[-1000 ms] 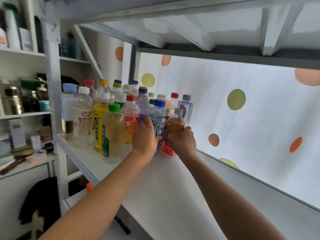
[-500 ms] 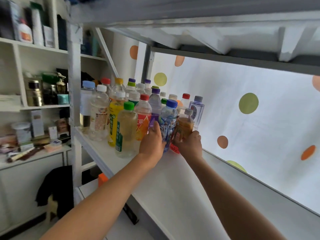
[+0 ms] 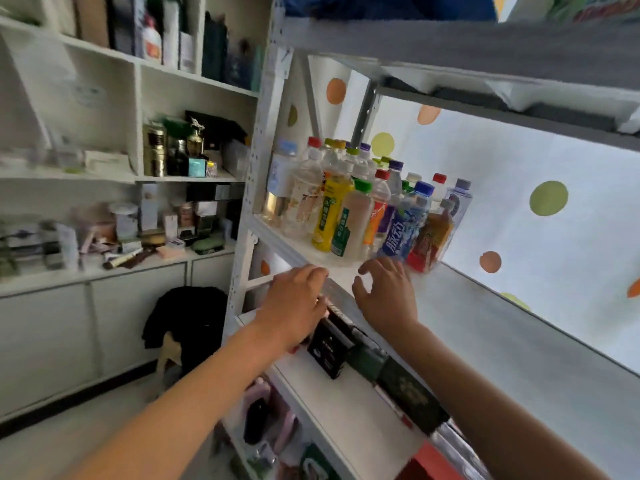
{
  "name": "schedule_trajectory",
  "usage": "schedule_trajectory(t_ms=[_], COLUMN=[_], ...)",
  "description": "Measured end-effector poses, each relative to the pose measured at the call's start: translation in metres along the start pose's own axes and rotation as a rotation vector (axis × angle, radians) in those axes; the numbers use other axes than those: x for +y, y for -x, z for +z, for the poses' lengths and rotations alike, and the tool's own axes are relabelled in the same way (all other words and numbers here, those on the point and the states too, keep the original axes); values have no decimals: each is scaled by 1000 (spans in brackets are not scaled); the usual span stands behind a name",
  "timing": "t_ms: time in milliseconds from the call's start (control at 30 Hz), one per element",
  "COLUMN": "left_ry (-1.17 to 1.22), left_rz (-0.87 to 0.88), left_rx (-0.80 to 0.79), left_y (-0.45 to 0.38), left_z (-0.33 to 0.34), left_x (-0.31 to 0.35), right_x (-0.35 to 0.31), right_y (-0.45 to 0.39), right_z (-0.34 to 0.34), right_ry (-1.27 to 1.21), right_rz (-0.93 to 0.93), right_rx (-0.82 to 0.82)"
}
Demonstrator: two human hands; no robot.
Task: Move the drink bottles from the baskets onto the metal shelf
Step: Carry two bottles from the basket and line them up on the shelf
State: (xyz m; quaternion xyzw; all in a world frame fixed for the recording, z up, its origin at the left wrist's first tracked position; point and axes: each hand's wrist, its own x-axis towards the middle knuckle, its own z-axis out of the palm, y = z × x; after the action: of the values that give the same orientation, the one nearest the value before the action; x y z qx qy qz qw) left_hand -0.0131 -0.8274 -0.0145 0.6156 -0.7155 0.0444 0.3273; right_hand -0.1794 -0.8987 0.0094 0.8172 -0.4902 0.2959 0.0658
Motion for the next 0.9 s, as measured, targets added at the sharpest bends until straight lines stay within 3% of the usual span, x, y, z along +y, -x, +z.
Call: schedule_trajectory(t_ms=[200, 467, 700, 900], left_ry=[-229, -510, -665, -796], left_rz=[-198, -579, -1017, -1231], left_rx=[172, 253, 357, 511], left_y=[134, 366, 549, 632], left_z=[-80, -206, -300, -350], left_x=[-107, -214, -207, -182], right_x=[-162, -418, -606, -702], right_y=[34, 123, 245, 318], right_z=[57, 142, 153, 135], right_ry=[-85, -338, -613, -750], right_rz=[-292, -737, -1105, -1309], right_rx=[-81, -207, -327, -419])
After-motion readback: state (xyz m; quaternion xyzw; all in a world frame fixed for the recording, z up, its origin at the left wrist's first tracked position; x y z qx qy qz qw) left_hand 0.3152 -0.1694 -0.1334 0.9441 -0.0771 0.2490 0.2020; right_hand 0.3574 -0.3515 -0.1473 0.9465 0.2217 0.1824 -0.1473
